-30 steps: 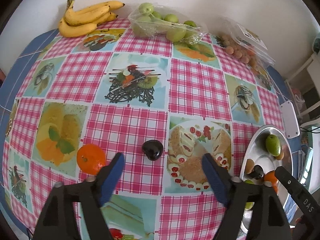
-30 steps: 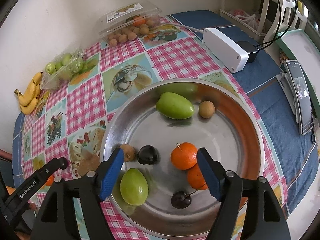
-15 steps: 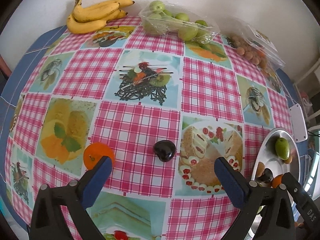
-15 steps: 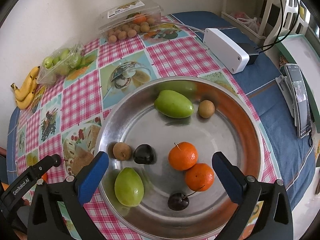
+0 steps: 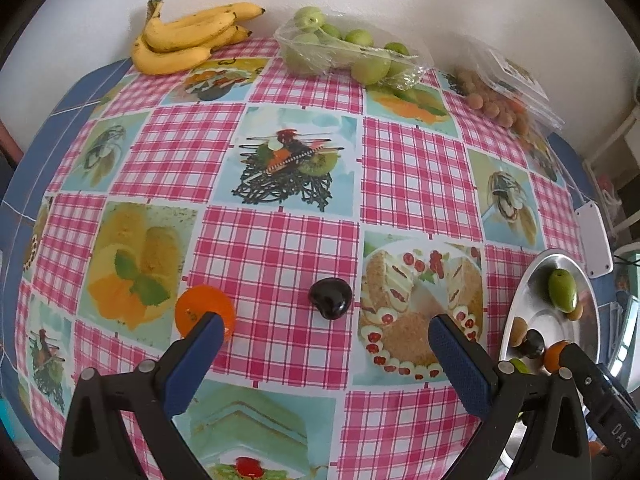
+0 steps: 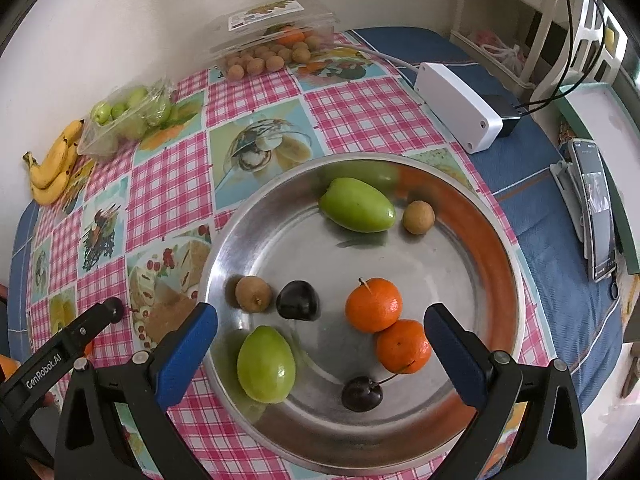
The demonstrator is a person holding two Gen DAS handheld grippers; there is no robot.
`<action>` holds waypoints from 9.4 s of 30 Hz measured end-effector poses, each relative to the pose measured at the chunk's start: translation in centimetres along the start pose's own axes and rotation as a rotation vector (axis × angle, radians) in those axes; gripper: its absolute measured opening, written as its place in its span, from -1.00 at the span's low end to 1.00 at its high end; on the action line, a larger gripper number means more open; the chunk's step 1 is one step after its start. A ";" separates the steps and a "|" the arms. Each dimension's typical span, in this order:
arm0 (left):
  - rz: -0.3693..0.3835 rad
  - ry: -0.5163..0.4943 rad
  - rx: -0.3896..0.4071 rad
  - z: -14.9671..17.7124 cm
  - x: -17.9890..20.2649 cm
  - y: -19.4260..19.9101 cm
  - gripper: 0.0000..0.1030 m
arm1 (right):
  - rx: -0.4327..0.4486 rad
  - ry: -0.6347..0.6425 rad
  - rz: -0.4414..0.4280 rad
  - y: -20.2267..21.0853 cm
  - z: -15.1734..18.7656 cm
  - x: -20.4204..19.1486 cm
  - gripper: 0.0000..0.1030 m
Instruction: Organize fruits
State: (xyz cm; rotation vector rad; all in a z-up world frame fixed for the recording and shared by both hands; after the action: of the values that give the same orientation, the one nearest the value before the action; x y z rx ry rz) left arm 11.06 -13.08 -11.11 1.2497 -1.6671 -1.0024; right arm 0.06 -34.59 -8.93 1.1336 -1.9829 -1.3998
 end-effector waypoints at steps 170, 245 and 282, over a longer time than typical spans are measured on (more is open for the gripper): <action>0.319 -0.214 -0.013 3.9 13.5 3.4 -0.22 | 0.020 -0.025 -0.098 1.1 -0.1 1.9 -0.44; -0.135 -0.109 0.109 8.2 -2.2 6.7 1.00 | 0.037 0.128 -0.030 3.7 7.8 -0.6 0.99; -0.116 -0.108 0.113 8.6 -2.2 7.0 1.00 | 0.061 0.128 -0.026 3.7 7.9 -0.4 0.99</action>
State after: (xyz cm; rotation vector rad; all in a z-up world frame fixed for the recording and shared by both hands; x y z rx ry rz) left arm 1.18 -8.48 -8.09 1.4027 -1.7712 -1.0739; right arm -6.95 -29.38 -8.46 1.2477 -1.9391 -1.2537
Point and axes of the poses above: each gripper's, at about its wrist camera, not at the fingertips, and y roughly against the way its jaws point, x to its right, z to its underside, the point moved 8 cm from there along -y, roughly the way its jaws point, and after that the axes turned 1 degree about x, right-handed, at the moved point
